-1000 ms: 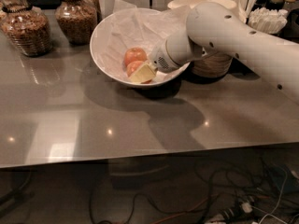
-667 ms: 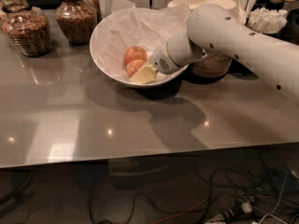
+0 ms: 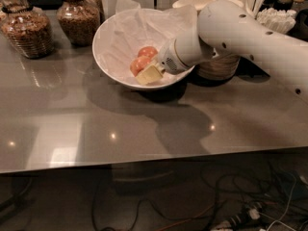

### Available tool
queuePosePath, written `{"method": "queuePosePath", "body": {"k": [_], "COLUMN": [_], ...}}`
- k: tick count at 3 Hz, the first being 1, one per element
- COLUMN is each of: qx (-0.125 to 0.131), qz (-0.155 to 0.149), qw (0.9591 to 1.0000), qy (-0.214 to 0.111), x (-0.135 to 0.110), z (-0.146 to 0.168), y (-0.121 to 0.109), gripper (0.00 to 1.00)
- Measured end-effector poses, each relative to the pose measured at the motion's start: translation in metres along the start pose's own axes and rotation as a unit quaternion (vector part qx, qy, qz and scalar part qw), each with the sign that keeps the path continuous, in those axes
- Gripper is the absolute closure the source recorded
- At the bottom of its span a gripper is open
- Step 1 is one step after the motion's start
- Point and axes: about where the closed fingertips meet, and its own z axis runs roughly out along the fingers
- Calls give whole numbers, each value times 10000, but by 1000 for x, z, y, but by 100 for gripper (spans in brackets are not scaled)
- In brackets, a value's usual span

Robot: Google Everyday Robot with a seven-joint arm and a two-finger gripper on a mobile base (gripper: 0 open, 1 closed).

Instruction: Pick apple from white bowl

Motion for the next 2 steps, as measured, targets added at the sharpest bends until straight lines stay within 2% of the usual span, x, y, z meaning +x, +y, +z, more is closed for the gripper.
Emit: {"method": "queuePosePath", "body": {"k": [2], "qx": [251], "qz": [-416], "qw": [9973], "qy": [-558], "x": [-43], "z": [-59], "y": [-3], "gripper": [100]}}
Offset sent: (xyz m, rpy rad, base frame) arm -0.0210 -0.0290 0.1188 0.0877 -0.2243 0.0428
